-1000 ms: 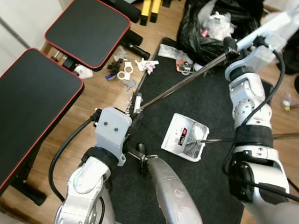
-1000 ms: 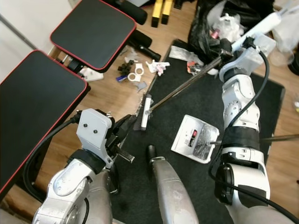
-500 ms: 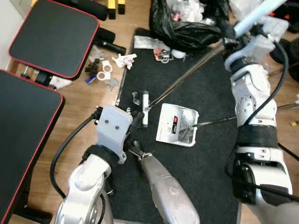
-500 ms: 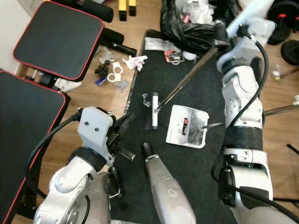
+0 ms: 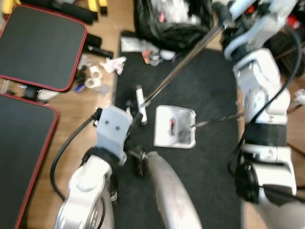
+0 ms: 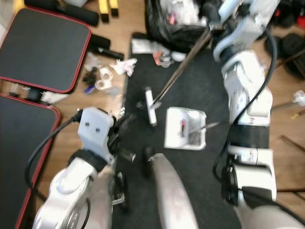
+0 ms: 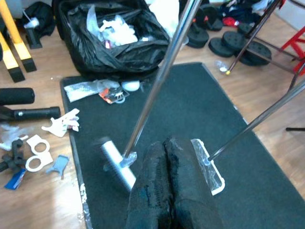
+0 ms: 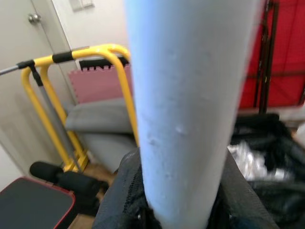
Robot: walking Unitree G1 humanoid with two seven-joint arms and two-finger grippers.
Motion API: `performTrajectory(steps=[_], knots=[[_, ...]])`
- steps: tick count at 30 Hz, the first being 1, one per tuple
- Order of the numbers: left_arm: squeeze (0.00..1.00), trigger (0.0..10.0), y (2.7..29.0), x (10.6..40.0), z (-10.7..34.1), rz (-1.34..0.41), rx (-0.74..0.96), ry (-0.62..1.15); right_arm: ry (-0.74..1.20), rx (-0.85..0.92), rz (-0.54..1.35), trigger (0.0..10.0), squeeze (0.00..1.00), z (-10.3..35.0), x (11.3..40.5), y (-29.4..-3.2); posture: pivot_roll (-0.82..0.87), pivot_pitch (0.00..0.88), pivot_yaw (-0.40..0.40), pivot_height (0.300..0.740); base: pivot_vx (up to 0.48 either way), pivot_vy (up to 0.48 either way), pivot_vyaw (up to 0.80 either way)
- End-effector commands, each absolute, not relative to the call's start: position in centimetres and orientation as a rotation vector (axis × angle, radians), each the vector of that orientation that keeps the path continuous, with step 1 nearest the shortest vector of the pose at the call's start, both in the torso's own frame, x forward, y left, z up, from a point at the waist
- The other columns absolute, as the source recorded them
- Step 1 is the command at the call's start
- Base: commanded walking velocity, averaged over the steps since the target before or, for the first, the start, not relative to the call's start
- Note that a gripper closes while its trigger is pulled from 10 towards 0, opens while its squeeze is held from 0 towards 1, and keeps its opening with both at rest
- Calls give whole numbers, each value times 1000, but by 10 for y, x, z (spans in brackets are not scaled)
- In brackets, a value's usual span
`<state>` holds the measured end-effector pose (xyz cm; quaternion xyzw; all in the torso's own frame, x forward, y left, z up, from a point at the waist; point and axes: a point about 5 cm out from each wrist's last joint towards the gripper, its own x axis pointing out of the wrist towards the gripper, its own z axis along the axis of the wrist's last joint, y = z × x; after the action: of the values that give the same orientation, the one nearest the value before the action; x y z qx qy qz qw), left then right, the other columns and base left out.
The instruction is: Sweep floor
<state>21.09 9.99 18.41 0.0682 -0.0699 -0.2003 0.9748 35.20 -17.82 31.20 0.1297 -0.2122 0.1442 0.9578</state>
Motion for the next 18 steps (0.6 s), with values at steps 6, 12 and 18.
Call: performTrajectory(steps=[6,12,18], knots=[[0,10000,98,208,180,-410,135,-131,-519,342,417,10000,0,329,336,-173,-110,375,-207,740,0,0,0],[0,10000,100,211,180,-387,166,-125,-550,373,424,10000,0,332,336,-172,-100,357,-212,740,0,0,0],[0,10000,113,225,186,-290,183,-130,-551,414,385,10000,0,326,345,-170,-74,336,-211,740,0,0,0]])
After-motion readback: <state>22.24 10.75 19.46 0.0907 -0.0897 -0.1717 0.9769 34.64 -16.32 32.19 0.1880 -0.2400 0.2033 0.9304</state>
